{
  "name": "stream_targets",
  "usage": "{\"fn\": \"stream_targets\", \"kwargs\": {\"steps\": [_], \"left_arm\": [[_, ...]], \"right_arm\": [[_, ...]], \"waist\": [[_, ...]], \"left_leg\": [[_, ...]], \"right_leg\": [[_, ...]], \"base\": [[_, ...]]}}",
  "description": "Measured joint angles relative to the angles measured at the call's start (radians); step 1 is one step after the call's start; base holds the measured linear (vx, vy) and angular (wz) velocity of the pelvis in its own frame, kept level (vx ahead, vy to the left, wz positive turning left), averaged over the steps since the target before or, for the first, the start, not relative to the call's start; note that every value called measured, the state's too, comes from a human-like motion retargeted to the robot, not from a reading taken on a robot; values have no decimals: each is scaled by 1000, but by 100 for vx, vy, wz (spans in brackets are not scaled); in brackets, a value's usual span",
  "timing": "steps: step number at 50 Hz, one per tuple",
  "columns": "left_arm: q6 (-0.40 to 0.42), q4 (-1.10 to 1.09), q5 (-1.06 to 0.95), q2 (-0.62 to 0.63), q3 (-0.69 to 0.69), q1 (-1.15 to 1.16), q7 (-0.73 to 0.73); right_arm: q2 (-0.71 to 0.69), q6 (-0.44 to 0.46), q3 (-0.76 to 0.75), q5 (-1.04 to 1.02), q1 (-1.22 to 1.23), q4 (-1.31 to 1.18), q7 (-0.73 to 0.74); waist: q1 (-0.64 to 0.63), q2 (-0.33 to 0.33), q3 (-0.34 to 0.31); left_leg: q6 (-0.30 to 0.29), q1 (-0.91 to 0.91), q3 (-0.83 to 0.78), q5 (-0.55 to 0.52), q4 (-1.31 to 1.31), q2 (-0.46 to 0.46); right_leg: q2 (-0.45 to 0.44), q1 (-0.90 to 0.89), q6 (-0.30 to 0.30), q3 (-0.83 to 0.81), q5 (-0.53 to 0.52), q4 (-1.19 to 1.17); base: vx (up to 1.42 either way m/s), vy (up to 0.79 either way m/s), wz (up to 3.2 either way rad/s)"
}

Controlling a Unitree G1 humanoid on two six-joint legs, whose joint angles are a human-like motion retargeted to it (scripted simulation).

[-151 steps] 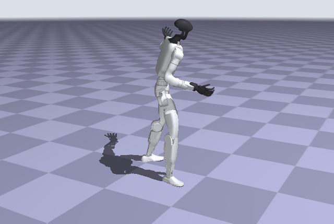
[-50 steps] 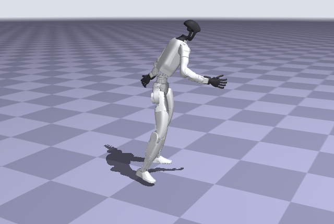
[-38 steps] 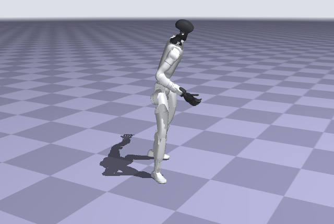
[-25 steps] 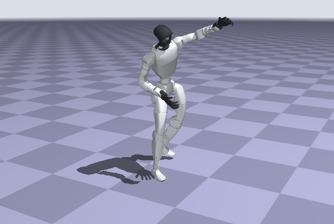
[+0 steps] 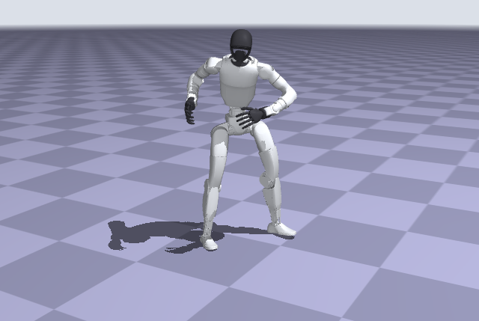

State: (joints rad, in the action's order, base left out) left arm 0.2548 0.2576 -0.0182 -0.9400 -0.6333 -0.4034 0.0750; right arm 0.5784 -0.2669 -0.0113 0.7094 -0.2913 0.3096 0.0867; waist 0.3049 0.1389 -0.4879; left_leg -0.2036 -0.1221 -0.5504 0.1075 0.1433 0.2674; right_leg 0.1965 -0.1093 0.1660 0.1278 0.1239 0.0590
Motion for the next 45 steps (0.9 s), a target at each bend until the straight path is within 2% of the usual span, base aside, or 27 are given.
{"fn": "stream_targets", "kwargs": {"steps": [2,5,7,8,10,13,15,16,18,20,21,22,24,25,26,27,28,30,32,34,35,37,39,41,42,43,45], "left_arm": [[10,7,4,64,114,164,-10],[-17,0,-77,169,188,260,14],[-28,-10,-128,232,189,283,42],[-36,-16,-153,257,179,284,63],[-33,-29,-242,302,149,276,76],[-37,-69,-391,340,125,269,91],[-33,-108,-443,352,139,297,93],[-26,-133,-431,353,166,308,102],[-9,-186,-416,341,227,348,115],[24,-244,-413,313,295,409,114],[23,-267,-461,309,327,436,129],[22,-288,-505,305,360,464,141],[19,-314,-568,310,432,534,160],[16,-319,-592,319,469,571,171],[11,-311,-630,325,514,616,176],[3,-303,-647,336,554,659,173],[-9,-297,-624,357,586,698,151],[-12,-283,-620,403,638,743,156],[-25,-274,-596,439,685,753,145],[-30,-271,-613,465,715,733,133],[-27,-271,-643,475,722,713,129],[10,-280,-771,472,697,609,154],[25,-308,-704,445,620,532,178],[44,-344,-738,415,555,430,178],[69,-359,-837,420,532,384,173],[127,-363,-1071,459,517,341,176],[163,-395,-1317,511,506,312,151]], "right_arm": [[-11,6,52,77,25,-27,-51],[-52,40,176,120,123,-45,-90],[-94,41,256,61,200,-63,-48],[-102,54,280,-88,247,-91,23],[-166,11,338,40,350,-60,24],[-81,-11,366,-54,589,-67,134],[48,-10,387,-118,794,-97,180],[117,-1,414,-140,923,-159,192],[222,16,488,-177,1179,-347,229],[257,37,572,-208,1404,-636,325],[249,66,599,-203,1485,-791,413],[238,89,612,-187,1550,-926,505],[207,93,558,-112,1575,-1049,687],[197,75,511,-78,1549,-1041,757],[183,50,434,-86,1438,-911,782],[173,44,362,-116,1321,-777,772],[174,76,300,-193,1189,-634,692],[116,27,192,-149,941,-341,611],[85,39,135,-129,800,-185,498],[89,44,123,-91,798,-141,445],[102,45,134,-77,840,-149,442],[135,40,230,-107,1084,-296,526],[189,48,328,-144,1319,-543,623],[213,79,455,-136,1601,-871,665],[212,97,519,-103,1733,-1033,677],[199,115,579,-48,1855,-1181,698],[180,191,670,-31,1998,-1350,680]], "waist": [[-36,4,17],[-133,27,44],[-219,31,59],[-274,29,66],[-400,17,82],[-617,-9,111],[-746,-24,150],[-793,-30,148],[-878,-35,152],[-934,-39,165],[-959,-21,164],[-980,-6,163],[-999,8,162],[-1004,12,162],[-1005,28,164],[-1000,36,162],[-985,28,151],[-959,10,124],[-931,-12,98],[-906,-31,79],[-897,-37,70],[-889,-28,39],[-908,-28,83],[-931,-17,94],[-940,-15,94],[-945,-17,88],[-949,-18,85]], "left_leg": [[-5,-34,68,3,94,41],[47,-23,136,-15,46,1],[77,-43,190,4,62,-23],[90,-56,219,12,66,-37],[108,-83,277,19,66,-67],[108,-108,349,19,38,-99],[89,-149,383,45,71,-88],[71,-127,398,19,15,-100],[43,-98,421,-10,-54,-107],[-20,-101,446,10,-33,-83],[19,-86,445,-18,-85,-99],[47,-73,447,-40,-127,-111],[56,-59,467,-50,-159,-117],[58,-53,480,-50,-169,-119],[61,-53,496,-47,-178,-118],[61,-51,516,-46,-183,-119],[54,-45,544,-51,-182,-125],[40,-32,593,-52,-180,-127],[31,-25,632,-51,-173,-125],[30,-21,655,-50,-164,-119],[32,-20,661,-50,-160,-116],[43,-18,644,-52,-155,-111],[66,-42,616,-54,-152,-114],[73,-59,576,-58,-158,-117],[74,-65,556,-61,-163,-119],[73,-70,537,-66,-170,-125],[70,-80,502,-70,-179,-135]], "right_leg": [[-17,27,-16,-30,42,-47],[2,53,-47,-79,72,-74],[22,62,-52,-145,100,-125],[34,63,-51,-183,112,-155],[58,61,-43,-274,129,-215],[89,57,-47,-427,137,-293],[101,19,-66,-522,153,-405],[96,51,-88,-570,142,-365],[92,83,-125,-656,129,-352],[64,123,-154,-746,107,-333],[75,124,-167,-777,92,-331],[83,127,-177,-808,76,-330],[84,146,-181,-856,42,-328],[83,157,-180,-872,26,-327],[108,132,-169,-874,24,-408],[115,133,-164,-880,12,-435],[86,186,-170,-894,-20,-358],[64,236,-172,-897,-58,-331],[53,256,-180,-876,-79,-344],[45,257,-191,-832,-92,-365],[43,251,-196,-802,-95,-379],[51,216,-203,-723,-93,-417],[68,153,-190,-657,-92,-448],[83,99,-170,-602,-89,-462],[89,80,-156,-583,-87,-459],[96,67,-137,-572,-85,-450],[106,52,-100,-557,-83,-415]], "base": [[21,24,58],[18,25,98],[21,25,156],[22,24,171],[23,23,172],[23,21,145],[22,16,108],[16,17,91],[14,16,74],[16,10,60],[17,9,49],[18,9,48],[23,8,65],[28,7,78],[28,7,90],[24,8,119],[20,8,137],[17,7,135],[11,5,101],[2,3,55],[0,0,0],[-9,2,-41],[-11,4,-79],[-12,3,-97],[-13,3,-88],[-13,4,-80],[-10,6,-76]]}}
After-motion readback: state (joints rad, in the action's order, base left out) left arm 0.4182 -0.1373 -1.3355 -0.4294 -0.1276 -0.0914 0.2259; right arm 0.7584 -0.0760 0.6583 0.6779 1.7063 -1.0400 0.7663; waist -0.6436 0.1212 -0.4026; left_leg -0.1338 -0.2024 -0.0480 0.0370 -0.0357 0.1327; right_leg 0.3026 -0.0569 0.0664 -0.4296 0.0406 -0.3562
